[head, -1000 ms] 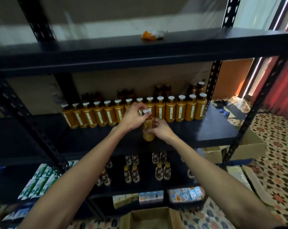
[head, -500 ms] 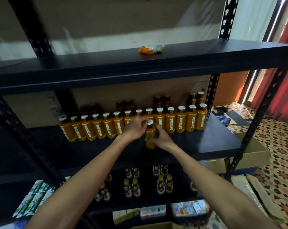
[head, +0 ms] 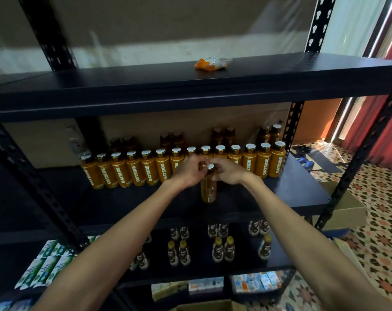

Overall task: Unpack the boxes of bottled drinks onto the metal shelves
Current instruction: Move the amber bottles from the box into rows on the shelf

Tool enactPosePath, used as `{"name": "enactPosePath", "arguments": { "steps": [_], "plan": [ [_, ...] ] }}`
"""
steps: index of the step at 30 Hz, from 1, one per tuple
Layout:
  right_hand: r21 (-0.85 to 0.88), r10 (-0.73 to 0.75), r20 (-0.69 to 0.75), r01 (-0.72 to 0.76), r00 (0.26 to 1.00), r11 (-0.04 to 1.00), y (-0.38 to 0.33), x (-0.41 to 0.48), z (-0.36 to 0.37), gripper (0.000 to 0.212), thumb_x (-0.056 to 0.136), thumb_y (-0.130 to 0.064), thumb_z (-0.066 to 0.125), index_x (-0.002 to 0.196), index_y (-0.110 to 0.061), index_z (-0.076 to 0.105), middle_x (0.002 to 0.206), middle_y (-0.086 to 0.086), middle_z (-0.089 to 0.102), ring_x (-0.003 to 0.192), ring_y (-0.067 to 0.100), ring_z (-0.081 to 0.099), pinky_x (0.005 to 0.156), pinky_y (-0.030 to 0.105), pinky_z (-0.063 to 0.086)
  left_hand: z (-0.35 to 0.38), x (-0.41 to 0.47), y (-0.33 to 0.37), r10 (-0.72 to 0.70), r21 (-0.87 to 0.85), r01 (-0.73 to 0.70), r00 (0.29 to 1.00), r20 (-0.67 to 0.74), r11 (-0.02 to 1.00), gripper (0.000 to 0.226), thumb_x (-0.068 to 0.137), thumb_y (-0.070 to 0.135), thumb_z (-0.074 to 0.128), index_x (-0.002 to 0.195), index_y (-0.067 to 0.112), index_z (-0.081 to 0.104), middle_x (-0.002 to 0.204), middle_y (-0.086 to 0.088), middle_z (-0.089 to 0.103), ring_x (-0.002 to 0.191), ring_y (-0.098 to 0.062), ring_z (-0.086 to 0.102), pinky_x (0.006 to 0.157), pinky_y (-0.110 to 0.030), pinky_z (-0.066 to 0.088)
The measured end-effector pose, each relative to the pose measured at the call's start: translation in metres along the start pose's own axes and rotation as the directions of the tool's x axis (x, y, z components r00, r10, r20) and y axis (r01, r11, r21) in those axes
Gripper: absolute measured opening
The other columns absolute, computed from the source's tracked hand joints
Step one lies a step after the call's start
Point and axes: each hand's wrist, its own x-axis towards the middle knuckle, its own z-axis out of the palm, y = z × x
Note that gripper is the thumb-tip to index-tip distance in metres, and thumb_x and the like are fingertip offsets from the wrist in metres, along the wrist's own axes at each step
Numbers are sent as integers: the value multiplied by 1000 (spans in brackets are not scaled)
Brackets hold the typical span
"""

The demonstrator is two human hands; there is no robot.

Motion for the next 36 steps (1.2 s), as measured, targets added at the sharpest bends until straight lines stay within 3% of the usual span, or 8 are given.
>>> {"name": "enactPosePath", "arguments": {
  "steps": [2,6,8,11,14,20,29,36],
  "plan": [
    [-18,21,-77,-22,997,1000,3,-1,0,78,83,-27,82,150,-26,43,126,-3,61,117,21,59,90,29,48,3,0,-3,-2,-43,2,1000,0,999,18,98,27,58,112,35,66,132,-3,53,113,-20,58,83,-35,57],
    [5,2,-50,-1,999,1000,6,-2,2,98,80,-28,85,158,-31,26,160,3,35,144,24,37,115,41,38,6,2,-3,10,-76,-10,1000,-4,997,16,98,26,57,109,35,65,125,-1,57,104,-16,61,81,-38,59],
    [37,0,-23,1,1000,999,6,-3,2,90,84,-19,81,158,-30,29,157,4,40,143,24,40,113,38,40,6,2,-3,24,-109,-25,1000,-2,994,16,99,24,57,107,35,65,121,1,60,102,-14,62,81,-38,59],
    [-21,23,-115,-26,993,999,5,-7,6,96,78,-29,87,156,-30,31,149,5,48,136,25,47,107,38,45,7,2,-1,20,-118,-18,1000,15,993,20,99,24,56,108,39,66,125,1,63,108,-14,63,84,-38,59],
    [-14,-6,-85,5,996,1000,4,-9,7,113,75,-34,87,160,-38,12,166,2,21,149,24,25,118,45,34,8,3,2,0,-136,3,1000,19,991,21,99,23,55,110,36,67,127,1,63,108,-13,63,85,-35,57],
    [-14,11,-138,-13,990,1000,6,-9,16,78,80,-27,85,147,-30,45,142,-1,58,130,20,54,105,36,48,16,-2,2,-30,-272,36,999,24,962,25,102,17,50,116,28,67,126,3,65,114,-12,61,90,-31,54],
    [109,62,-186,-42,981,993,7,-26,40,71,91,-24,74,151,-29,37,139,2,58,127,21,55,99,29,46,17,-14,1,-31,-305,49,998,61,951,25,101,27,55,124,29,65,126,5,64,113,-11,61,94,-34,54],
    [163,103,-267,-61,958,985,24,-36,29,67,92,-17,72,149,-27,40,141,0,56,131,17,51,105,29,42,21,15,16,71,-261,-37,990,122,965,23,95,30,64,117,25,69,116,10,66,101,-4,61,84,-21,49]
  ]
}}
